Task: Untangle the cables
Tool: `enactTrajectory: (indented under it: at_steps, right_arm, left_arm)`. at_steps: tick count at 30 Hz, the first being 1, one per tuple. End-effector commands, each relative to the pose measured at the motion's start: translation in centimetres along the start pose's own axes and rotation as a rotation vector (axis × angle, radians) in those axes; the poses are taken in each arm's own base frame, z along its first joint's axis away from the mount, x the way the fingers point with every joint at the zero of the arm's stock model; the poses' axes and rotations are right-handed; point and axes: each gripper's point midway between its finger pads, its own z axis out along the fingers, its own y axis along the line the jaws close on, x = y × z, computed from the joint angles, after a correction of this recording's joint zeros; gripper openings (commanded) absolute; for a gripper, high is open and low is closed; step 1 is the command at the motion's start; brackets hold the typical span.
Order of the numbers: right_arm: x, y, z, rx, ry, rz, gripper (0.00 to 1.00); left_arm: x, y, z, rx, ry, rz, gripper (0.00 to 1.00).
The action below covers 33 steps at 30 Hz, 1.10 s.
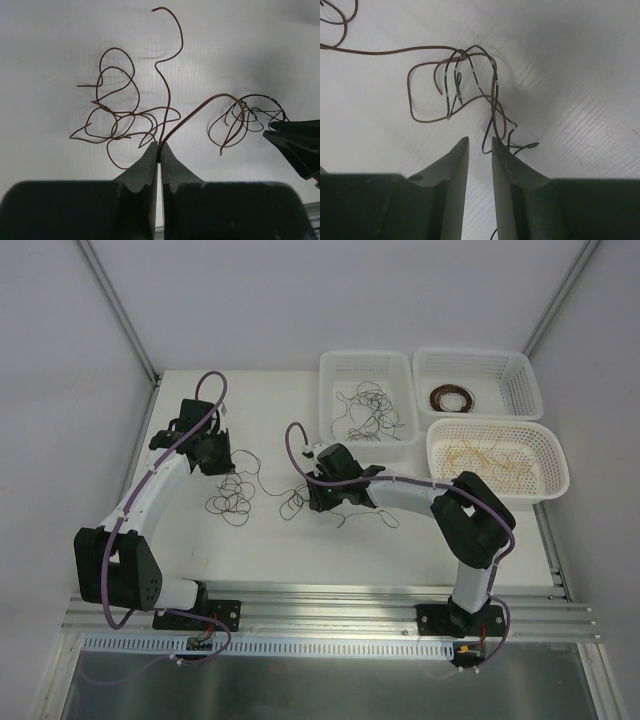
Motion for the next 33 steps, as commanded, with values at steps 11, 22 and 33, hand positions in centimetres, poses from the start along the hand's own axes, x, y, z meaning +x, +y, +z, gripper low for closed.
enactTrajectory:
  at_steps: [11, 22, 33]
  right_arm:
    - [-2.5, 0.3, -8.2, 0.035, -0.094, -0.108, 0.01]
    - [-6.3, -6.5, -27.7, 0.046, -0.529, 0.141, 0.01]
    - [-6.5, -9.9, -35.8, 0.227, -0.799, 0.293, 0.01]
  left_arm:
    - [-1.0, 3.4, -1.1, -0.118, -0.056, 0.009, 0.00]
    - [-2.1, 11.4, -3.9, -0.324, -0.130, -0.174, 0.00]
    - [-1.8, 14.1, -4.8, -0.412, -0.141, -0.229, 0.00]
